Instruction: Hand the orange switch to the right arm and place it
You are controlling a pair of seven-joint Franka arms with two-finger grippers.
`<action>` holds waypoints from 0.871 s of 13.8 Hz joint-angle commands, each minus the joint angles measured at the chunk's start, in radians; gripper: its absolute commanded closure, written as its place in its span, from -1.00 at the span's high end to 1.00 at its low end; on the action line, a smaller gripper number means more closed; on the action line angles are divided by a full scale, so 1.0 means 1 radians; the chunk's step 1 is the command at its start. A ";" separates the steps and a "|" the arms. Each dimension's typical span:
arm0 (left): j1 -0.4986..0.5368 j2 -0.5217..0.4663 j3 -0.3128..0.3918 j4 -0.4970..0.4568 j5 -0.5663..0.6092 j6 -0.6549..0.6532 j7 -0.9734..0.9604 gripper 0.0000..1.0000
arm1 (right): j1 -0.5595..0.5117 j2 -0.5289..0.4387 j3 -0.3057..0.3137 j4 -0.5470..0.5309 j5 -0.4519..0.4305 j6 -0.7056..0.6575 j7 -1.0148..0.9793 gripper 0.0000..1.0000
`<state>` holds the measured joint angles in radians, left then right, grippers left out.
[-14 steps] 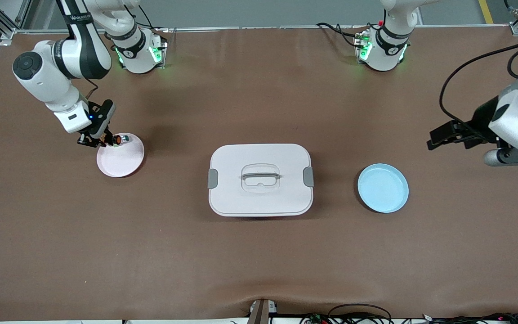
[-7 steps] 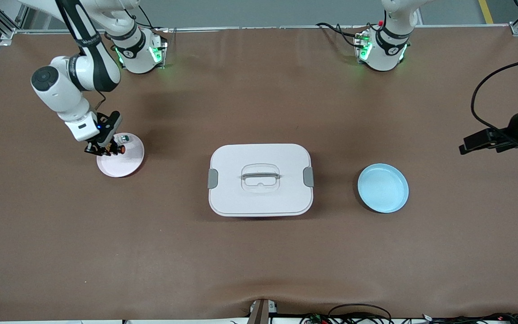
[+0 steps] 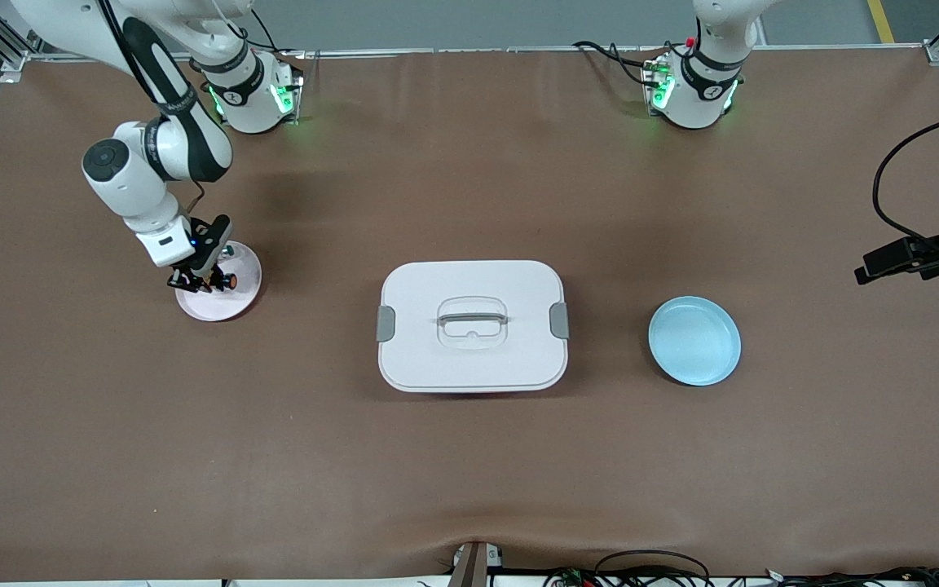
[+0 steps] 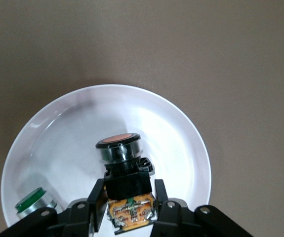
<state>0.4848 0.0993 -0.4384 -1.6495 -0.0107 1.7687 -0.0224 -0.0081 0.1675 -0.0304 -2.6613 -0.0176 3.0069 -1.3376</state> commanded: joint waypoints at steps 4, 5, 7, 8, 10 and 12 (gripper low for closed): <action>0.021 -0.144 -0.003 -0.159 -0.023 0.089 0.053 1.00 | -0.023 0.033 0.012 0.004 -0.015 0.033 -0.008 -1.00; 0.021 -0.139 -0.003 -0.144 -0.023 0.089 0.053 1.00 | -0.021 0.033 0.012 0.004 -0.015 0.033 -0.008 -1.00; 0.012 -0.135 0.000 -0.131 -0.023 0.089 0.053 1.00 | -0.021 0.046 0.012 0.006 -0.015 0.035 -0.008 -1.00; -0.014 -0.133 0.018 -0.131 -0.023 0.089 0.053 1.00 | -0.021 0.052 0.012 0.006 -0.015 0.049 -0.008 -1.00; -0.197 -0.135 0.187 -0.131 -0.023 0.087 0.052 1.00 | -0.021 0.079 0.012 0.006 -0.015 0.081 -0.008 -1.00; -0.430 -0.142 0.408 -0.131 -0.023 0.081 0.047 1.00 | -0.023 0.086 0.012 0.012 -0.015 0.083 0.003 -1.00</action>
<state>0.2259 -0.0205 -0.1937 -1.7780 -0.0197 1.8513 0.0046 -0.0083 0.2330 -0.0303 -2.6588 -0.0176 3.0730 -1.3374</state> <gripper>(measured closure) 0.000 0.564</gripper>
